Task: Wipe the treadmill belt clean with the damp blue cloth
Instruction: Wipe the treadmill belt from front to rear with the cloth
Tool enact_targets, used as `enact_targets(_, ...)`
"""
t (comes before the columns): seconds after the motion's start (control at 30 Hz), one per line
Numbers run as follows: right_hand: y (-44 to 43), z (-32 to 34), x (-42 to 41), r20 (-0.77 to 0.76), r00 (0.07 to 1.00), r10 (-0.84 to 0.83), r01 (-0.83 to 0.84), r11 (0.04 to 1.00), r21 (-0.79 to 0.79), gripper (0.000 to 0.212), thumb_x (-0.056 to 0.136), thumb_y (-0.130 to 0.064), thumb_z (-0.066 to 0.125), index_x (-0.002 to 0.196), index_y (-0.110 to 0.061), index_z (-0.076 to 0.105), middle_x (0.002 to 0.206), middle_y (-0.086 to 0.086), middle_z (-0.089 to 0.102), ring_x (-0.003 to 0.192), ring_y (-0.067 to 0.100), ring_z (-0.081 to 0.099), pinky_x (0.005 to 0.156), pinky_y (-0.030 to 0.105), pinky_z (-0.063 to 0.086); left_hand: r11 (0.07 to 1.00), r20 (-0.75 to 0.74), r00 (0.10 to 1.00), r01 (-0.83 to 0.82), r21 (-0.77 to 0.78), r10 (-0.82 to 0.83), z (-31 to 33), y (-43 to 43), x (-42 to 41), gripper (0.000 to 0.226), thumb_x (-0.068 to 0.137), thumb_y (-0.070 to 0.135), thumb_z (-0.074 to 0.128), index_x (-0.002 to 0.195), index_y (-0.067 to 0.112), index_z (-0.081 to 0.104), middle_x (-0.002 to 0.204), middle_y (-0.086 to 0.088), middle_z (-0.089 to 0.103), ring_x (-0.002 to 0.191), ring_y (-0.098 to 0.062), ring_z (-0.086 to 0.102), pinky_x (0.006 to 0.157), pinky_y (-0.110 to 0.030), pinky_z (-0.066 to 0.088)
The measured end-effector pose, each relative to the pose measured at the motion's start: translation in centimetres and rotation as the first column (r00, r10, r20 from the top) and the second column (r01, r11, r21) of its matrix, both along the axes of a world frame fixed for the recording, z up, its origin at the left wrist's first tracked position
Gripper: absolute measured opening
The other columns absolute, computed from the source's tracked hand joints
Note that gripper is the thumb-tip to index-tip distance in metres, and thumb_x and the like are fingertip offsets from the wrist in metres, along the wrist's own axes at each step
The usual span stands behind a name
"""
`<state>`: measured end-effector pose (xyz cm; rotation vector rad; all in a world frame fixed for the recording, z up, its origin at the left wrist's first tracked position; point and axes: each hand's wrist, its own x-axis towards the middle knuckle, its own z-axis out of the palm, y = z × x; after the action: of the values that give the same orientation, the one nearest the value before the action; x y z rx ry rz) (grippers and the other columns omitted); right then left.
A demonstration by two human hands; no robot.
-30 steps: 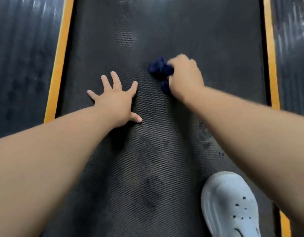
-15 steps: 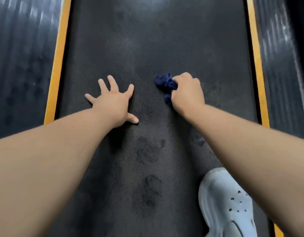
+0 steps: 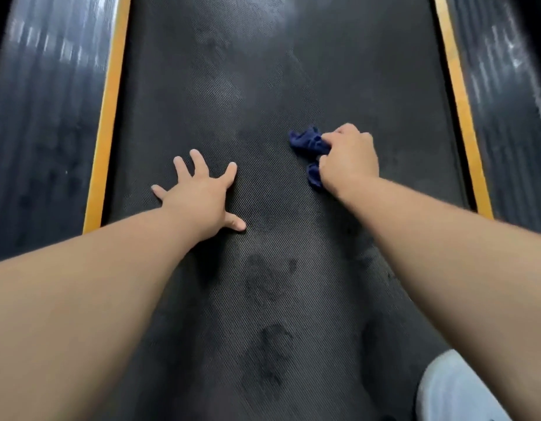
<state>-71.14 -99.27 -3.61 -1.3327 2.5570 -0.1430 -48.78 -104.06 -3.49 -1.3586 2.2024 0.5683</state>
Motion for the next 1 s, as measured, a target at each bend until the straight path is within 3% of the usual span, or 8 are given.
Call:
enact_targets(0.13, 7.7, 0.9, 4.1, 0.100, 0.964, 0.248, -0.245, 0.969, -0.042, 0.025, 0.083, -0.015, 0.056, 0.105, -0.019, 0.067, 0.115, -0.001, 0.053, 0.106, 0.026, 0.044, 0.082, 0.032, 0.040, 1.000, 0.040, 0.999, -0.025, 0.010, 0.025, 0.6, 0.3, -0.5, 0.115, 0.065, 0.064, 0.073, 0.148, 0.043, -0.004, 0.155, -0.017, -0.018, 0.142, -0.042, -0.012, 0.102, -0.073, 0.018)
enact_targets(0.27, 7.1, 0.7, 2.1, 0.105, 0.941, 0.322, -0.322, 0.947, -0.018, 0.028, 0.088, -0.020, 0.054, 0.114, -0.026, 0.064, 0.120, -0.005, 0.052, 0.110, 0.024, 0.042, 0.090, 0.032, 0.041, 0.995, 0.028, 0.996, 0.087, -0.039, -0.086, 1.6, 0.9, -3.4, 0.108, 0.070, 0.054, 0.074, 0.150, 0.030, 0.006, 0.155, -0.020, -0.004, 0.142, -0.044, 0.004, 0.105, -0.066, 0.025)
enact_targets(0.47, -0.1, -0.2, -1.0, 0.037, 0.997, -0.070, 0.072, 0.996, -0.057, 0.021, 0.085, -0.010, 0.046, 0.098, -0.019, 0.060, 0.117, 0.002, 0.049, 0.076, 0.013, 0.039, 0.059, 0.022, 0.028, 0.999, 0.014, 1.000, 0.023, 0.032, -0.024, 0.8, 1.1, -6.2, 0.112, 0.071, 0.060, 0.072, 0.150, 0.036, -0.004, 0.155, -0.020, -0.013, 0.140, -0.050, -0.004, 0.102, -0.067, 0.030)
enact_targets(0.63, 9.4, 0.0, 2.2, 0.138, 0.957, 0.257, -0.231, 0.957, -0.176, 0.025, 0.079, -0.009, 0.057, 0.100, -0.017, 0.068, 0.110, 0.003, 0.058, 0.101, 0.030, 0.045, 0.091, 0.035, 0.038, 0.997, 0.011, 0.999, -0.035, 0.065, 0.034, 1.1, 1.7, -7.0, 0.122, 0.058, 0.079, 0.065, 0.150, 0.032, 0.000, 0.155, -0.023, -0.014, 0.138, -0.053, -0.007, 0.103, -0.070, 0.024)
enact_targets(0.8, 8.1, 0.1, -0.2, 0.173, 0.910, 0.378, -0.383, 0.924, -0.004, 0.035, 0.087, -0.020, 0.057, 0.120, -0.029, 0.063, 0.121, -0.008, 0.053, 0.112, 0.020, 0.038, 0.098, 0.034, 0.038, 0.997, 0.011, 0.998, -0.070, 0.041, 0.069, 0.6, 2.9, -7.4, 0.128, 0.058, 0.074, 0.070, 0.149, 0.030, -0.008, 0.152, -0.024, -0.023, 0.137, -0.052, -0.017, 0.102, -0.074, 0.015)
enact_targets(0.87, 7.7, -0.2, -1.4, 0.148, 0.894, 0.423, -0.419, 0.906, -0.058, 0.033, 0.086, -0.022, 0.060, 0.117, -0.029, 0.064, 0.119, -0.005, 0.056, 0.107, 0.024, 0.042, 0.096, 0.035, 0.039, 0.997, -0.012, 0.997, -0.073, 0.030, 0.073, 0.0, 3.0, -7.4, 0.129, 0.057, 0.075, 0.070, 0.149, 0.029, -0.008, 0.151, -0.024, -0.023, 0.137, -0.052, -0.017, 0.101, -0.075, 0.014)
enact_targets(0.93, 6.2, -1.3, -2.2, 0.109, 0.955, 0.275, -0.257, 0.954, -0.154, 0.028, 0.084, -0.021, 0.062, 0.112, -0.027, 0.067, 0.117, 0.000, 0.054, 0.101, 0.025, 0.043, 0.090, 0.030, 0.038, 0.997, -0.013, 0.997, -0.078, 0.008, 0.078, -0.2, 3.1, -7.3, 0.131, 0.055, 0.076, 0.070, 0.149, 0.029, -0.008, 0.151, -0.024, -0.023, 0.137, -0.052, -0.018, 0.101, -0.075, 0.013)
enact_targets(1.0, 3.5, -1.5, -2.1, 0.169, 0.985, -0.028, 0.066, 0.973, -0.221, 0.026, 0.086, -0.019, 0.058, 0.109, -0.028, 0.068, 0.119, 0.001, 0.048, 0.096, 0.018, 0.036, 0.085, 0.023, 0.034, 0.997, -0.003, 0.998, -0.070, 0.013, 0.070, -0.2, 3.2, -7.3, 0.132, 0.055, 0.074, 0.072, 0.149, 0.030, -0.009, 0.151, -0.024, -0.024, 0.138, -0.051, -0.017, 0.102, -0.074, 0.013)
